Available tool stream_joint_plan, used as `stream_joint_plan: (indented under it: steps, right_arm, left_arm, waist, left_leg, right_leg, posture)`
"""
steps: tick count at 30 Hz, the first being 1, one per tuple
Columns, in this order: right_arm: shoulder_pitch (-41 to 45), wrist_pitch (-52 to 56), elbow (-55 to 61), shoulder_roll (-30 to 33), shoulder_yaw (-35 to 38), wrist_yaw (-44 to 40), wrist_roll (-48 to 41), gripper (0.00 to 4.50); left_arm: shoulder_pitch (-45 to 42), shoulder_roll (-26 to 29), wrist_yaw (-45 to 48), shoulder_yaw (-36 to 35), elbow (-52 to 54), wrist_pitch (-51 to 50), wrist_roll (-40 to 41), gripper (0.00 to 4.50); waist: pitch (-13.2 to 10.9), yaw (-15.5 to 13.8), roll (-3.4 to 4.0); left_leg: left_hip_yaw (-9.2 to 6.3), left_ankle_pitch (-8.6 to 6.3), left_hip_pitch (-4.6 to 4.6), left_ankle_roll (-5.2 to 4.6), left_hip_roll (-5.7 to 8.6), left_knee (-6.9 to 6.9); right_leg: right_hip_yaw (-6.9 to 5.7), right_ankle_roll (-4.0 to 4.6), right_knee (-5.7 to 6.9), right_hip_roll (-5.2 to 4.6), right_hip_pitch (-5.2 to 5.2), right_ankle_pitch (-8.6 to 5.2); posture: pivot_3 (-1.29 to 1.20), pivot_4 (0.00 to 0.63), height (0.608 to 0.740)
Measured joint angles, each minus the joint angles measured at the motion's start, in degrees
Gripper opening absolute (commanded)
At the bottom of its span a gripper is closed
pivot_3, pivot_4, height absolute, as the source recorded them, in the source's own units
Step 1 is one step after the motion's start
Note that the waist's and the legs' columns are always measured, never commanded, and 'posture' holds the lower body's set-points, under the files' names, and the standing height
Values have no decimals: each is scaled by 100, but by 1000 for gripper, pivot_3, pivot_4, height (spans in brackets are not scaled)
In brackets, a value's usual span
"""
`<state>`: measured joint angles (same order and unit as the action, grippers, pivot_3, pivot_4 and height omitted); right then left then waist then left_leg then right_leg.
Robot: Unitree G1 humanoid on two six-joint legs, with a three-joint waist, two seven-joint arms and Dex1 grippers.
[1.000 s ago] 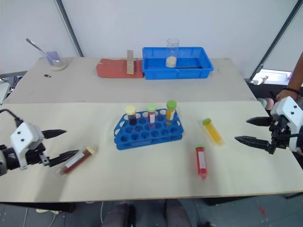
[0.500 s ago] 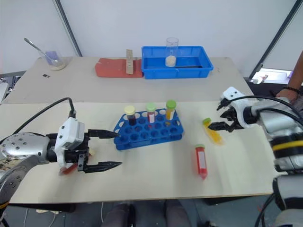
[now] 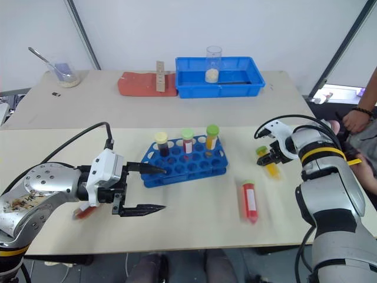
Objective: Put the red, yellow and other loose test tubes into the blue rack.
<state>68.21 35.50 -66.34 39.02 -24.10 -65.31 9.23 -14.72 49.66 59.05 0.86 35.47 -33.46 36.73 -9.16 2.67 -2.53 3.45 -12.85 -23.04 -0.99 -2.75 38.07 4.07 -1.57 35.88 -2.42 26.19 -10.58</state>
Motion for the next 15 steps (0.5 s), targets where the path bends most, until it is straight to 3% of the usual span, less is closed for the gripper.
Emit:
stream_joint_plan:
  steps: [4, 5, 12, 15]
  right_arm:
    - [93, -68, -264, -27, 18, -94, 153, 1089]
    - [101, -81, -296, -27, 19, -129, 181, 969]
    - [123, 118, -337, 9, 224, -477, 278, 967]
    - [49, 570, 265, 273, 547, -779, 6, 967]
  left_arm:
    - [0, -28, 7, 55, -6, 77, -92, 4500]
    - [0, -34, 10, 63, -8, 83, -102, 4500]
    - [15, -46, 90, 138, -115, 149, -226, 4500]
    - [186, -10, 156, 29, -218, 235, -264, 4500]
  waist:
    - [0, -1, 0]
    - [0, -1, 0]
    - [0, -3, 1]
    - [-9, -2, 15]
  left_leg:
    - [0, 1, 2, 0, 0, 0]
    - [0, 1, 2, 0, 0, 0]
    - [-1, 1, 1, 0, 0, 0]
    - [0, 0, -3, 0, 1, 0]
  right_leg:
    - [0, 0, 2, 0, -1, 0]
    - [0, 0, 2, 0, -2, 0]
    - [0, 0, 2, 0, -2, 0]
    - [1, -1, 2, -1, 3, 0]
  posture:
    - [0, 150, 740]
    - [0, 150, 740]
    - [0, 150, 740]
    - [0, 150, 740]
